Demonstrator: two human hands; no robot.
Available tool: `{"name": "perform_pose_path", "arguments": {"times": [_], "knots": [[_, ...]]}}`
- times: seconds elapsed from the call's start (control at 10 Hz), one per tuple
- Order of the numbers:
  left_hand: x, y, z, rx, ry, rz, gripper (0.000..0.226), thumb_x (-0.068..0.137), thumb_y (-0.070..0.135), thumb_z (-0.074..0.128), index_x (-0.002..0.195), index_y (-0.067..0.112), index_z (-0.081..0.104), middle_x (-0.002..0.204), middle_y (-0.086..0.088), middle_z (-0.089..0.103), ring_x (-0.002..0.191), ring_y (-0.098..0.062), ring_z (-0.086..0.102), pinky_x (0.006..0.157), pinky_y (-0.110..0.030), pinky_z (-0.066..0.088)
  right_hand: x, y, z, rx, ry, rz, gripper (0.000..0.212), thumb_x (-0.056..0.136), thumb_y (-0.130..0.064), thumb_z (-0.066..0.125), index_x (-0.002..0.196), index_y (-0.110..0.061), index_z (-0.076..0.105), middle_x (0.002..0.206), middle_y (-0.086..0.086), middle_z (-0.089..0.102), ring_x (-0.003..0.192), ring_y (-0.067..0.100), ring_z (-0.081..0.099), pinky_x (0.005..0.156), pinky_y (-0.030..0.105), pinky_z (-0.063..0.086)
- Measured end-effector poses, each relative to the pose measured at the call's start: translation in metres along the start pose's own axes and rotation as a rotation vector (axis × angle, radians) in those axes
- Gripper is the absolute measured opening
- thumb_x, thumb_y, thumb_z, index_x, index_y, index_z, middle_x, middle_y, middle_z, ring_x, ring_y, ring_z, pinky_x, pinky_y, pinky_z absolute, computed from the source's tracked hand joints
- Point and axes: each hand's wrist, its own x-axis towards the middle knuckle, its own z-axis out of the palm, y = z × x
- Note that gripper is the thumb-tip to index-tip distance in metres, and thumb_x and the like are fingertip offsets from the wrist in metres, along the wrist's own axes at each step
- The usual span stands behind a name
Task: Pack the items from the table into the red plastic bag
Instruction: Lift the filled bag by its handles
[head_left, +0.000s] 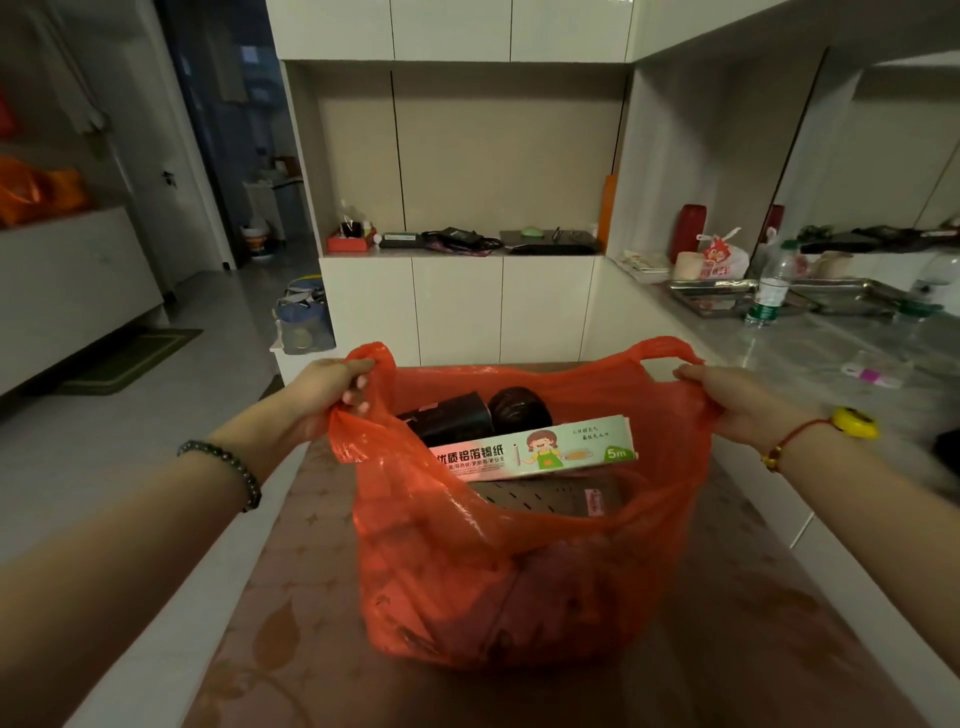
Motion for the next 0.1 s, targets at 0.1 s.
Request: {"name": "perform_pose_path", "arguments": {"times": [0.1], "knots": [[-0.0122, -0.0078, -0.0017, 0.004, 0.013, 0.005, 0.042, 0.096, 0.019, 0.044, 0.055, 0.010, 0.041, 0.024, 0.004, 0.034, 0.023, -0.007, 0.043, 0.032, -0.010, 0.037, -0.0228, -0.0098, -0.0005, -0.251, 0.039, -0.135, 0.016, 0.088, -0.015, 0.057, 0.100, -0.006, 0.057, 0.086, 0.013, 0.058, 0.057, 0.015, 0.059, 0.056, 0.027, 0.053]]}}
